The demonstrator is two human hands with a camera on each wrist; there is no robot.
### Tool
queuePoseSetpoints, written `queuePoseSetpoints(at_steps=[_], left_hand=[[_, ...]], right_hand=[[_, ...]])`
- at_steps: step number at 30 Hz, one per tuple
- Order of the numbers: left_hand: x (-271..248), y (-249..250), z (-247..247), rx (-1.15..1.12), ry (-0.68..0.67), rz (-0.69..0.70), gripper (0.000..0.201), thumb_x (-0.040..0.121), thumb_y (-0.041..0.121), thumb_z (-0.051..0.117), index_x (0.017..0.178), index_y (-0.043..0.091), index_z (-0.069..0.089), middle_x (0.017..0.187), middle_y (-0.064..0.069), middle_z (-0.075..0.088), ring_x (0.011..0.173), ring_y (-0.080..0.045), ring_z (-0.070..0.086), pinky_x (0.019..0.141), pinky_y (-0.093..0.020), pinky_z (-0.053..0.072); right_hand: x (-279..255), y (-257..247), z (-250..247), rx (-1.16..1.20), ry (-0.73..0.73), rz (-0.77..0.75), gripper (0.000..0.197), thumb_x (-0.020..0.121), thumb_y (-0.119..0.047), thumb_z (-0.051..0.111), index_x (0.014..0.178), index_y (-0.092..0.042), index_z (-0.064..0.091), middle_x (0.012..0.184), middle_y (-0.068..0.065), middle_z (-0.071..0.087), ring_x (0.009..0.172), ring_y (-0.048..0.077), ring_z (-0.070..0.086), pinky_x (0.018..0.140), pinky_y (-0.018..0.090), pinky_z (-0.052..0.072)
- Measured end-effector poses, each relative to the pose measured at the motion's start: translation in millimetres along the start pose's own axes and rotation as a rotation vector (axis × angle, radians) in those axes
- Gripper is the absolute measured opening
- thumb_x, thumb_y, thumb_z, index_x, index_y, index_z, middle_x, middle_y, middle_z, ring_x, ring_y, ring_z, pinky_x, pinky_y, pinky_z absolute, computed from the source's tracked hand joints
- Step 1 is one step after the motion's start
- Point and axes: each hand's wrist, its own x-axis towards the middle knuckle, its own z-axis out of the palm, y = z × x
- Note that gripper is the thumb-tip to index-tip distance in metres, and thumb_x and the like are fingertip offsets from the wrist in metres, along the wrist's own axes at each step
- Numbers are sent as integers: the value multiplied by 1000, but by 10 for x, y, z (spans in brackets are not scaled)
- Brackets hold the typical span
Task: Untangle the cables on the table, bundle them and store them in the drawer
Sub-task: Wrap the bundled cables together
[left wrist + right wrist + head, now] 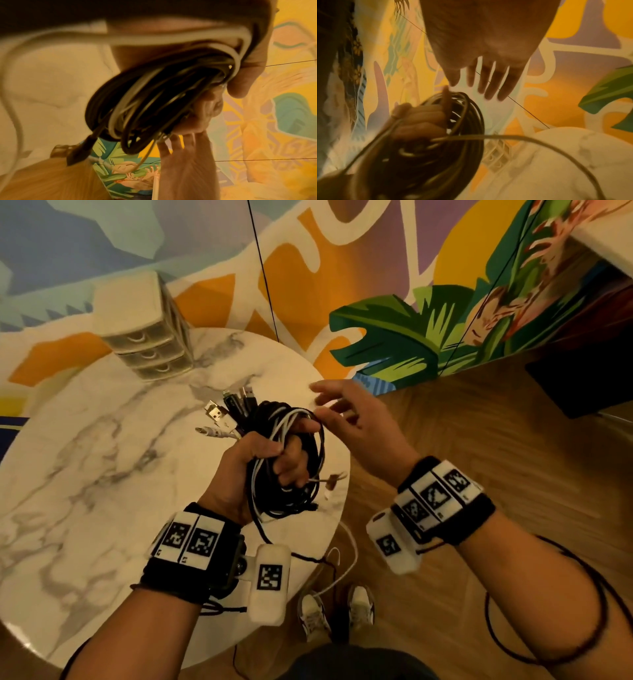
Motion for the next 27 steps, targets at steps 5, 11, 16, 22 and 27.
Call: queuePoseSetpoints(at_steps=[5, 11, 16, 22, 27], left_hand=[[-24, 27, 38, -81, -44, 39, 33, 69, 19, 59, 95, 2, 48, 53, -2, 33, 47, -14, 37, 54, -29, 38], [-57, 13, 7, -115, -46, 38, 36, 69, 20, 59, 97, 2, 49, 54, -3, 44, 48, -16, 42, 55, -30, 39], [-83, 29, -7, -85, -80, 20, 36, 70, 20, 59, 99, 1, 49, 53, -2, 45, 49, -16, 41, 56, -31, 38], [-64, -30, 17, -63, -89, -1, 35, 71, 21, 60, 98, 1, 50, 54, -2, 46, 48, -15, 43, 56, -30, 41], [-83, -51, -18, -63, -116, -29, 36, 74, 19, 60, 103, 1, 50, 56, -2, 46, 51, -16, 44, 58, -31, 42]], right_hand=[[44, 51, 145, 49, -17, -133, 24, 96, -17, 50, 115, -11, 65, 101, -1, 66, 91, 6, 59, 79, 21, 49], [6, 64, 264, -93, 126, -294, 22, 96, -10, 49, 109, -5, 65, 96, 7, 66, 87, 6, 55, 74, 12, 43], [-76, 71, 237, -83, 108, -305, 22, 96, -12, 50, 113, -7, 63, 97, -2, 62, 84, -3, 54, 71, 10, 44], [-29, 79, 153, -87, 84, -352, 20, 95, -13, 53, 107, -5, 68, 87, -3, 62, 76, -2, 52, 69, 8, 41], [-48, 149, 129, 157, -26, -127, 21, 96, -12, 51, 106, -4, 68, 84, 5, 65, 74, 9, 62, 62, 24, 54]])
